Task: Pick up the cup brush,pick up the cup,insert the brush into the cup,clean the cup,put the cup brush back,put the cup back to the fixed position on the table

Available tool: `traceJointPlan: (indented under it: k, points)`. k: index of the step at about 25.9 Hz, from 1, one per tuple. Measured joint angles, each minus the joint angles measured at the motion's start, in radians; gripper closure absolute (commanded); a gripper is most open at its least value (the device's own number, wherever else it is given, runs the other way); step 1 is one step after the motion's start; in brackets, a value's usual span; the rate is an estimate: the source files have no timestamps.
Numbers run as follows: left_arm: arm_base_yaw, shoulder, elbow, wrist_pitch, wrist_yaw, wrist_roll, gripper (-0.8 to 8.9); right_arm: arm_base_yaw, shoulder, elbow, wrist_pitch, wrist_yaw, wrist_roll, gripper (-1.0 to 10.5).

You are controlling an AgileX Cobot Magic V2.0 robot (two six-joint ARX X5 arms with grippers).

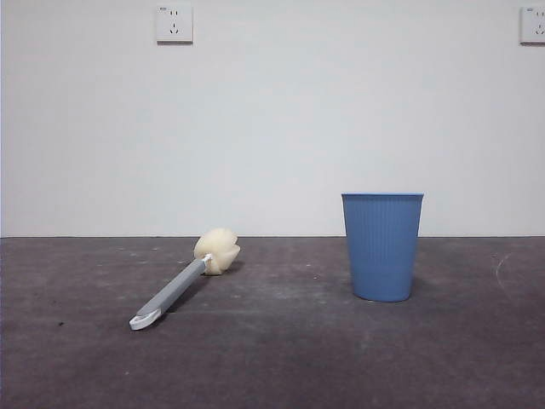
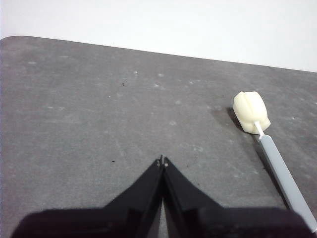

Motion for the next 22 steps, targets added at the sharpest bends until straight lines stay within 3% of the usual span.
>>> traceJointPlan:
  k: [7,10,14,22]
  points:
    - [0.000,0.000,0.000,0.000,0.000,0.000,8.15,0.000,0.000,0.000,0.000,0.000,0.000,9.4]
    - [0.000,0.000,0.000,0.000,0.000,0.000,8.15,-0.001,-0.003,0.000,0.021,0.038,-0.040,9.4]
    - [0.000,0.000,0.000,0.000,0.000,0.000,8.15,-0.026,-0.037,0.000,0.157,0.166,-0.090,9.4]
    - [0.000,0.000,0.000,0.000,0.000,0.000,8.15,-0.122,-0.195,-0.053,0.452,0.182,-0.229,9.4]
